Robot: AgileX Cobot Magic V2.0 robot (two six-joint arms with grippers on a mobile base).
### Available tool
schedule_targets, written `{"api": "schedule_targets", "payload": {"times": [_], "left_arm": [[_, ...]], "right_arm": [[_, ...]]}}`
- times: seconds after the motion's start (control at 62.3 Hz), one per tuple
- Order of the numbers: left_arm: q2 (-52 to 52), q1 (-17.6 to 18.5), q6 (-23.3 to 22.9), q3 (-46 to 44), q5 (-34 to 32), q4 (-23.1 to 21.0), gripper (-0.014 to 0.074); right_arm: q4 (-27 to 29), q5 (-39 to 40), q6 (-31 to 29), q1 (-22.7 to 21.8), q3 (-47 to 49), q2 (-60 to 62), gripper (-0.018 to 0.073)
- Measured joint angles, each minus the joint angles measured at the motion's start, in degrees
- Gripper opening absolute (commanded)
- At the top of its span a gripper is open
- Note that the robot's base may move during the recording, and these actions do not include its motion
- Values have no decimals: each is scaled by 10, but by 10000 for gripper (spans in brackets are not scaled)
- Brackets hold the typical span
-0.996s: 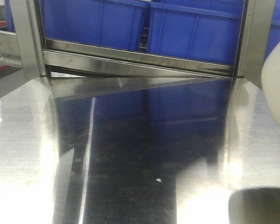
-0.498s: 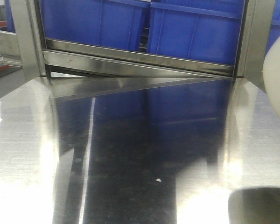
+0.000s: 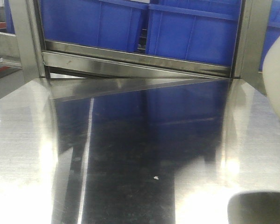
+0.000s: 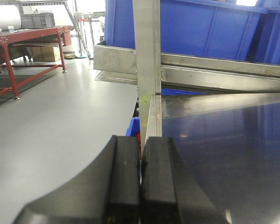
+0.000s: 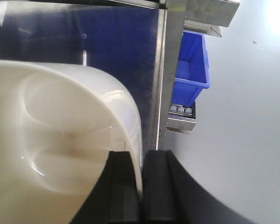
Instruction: Move white bin to right shelf second layer
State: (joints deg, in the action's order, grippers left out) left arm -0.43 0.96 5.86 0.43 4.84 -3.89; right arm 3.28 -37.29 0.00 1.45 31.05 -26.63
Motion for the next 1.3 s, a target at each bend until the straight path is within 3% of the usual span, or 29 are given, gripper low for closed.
{"api": "schedule_targets", "payload": {"times": [1.301], "left_arm": [[0, 0, 0, 0, 0, 0, 85]], "right_arm": [[0, 0, 0, 0, 0, 0, 27]]}}
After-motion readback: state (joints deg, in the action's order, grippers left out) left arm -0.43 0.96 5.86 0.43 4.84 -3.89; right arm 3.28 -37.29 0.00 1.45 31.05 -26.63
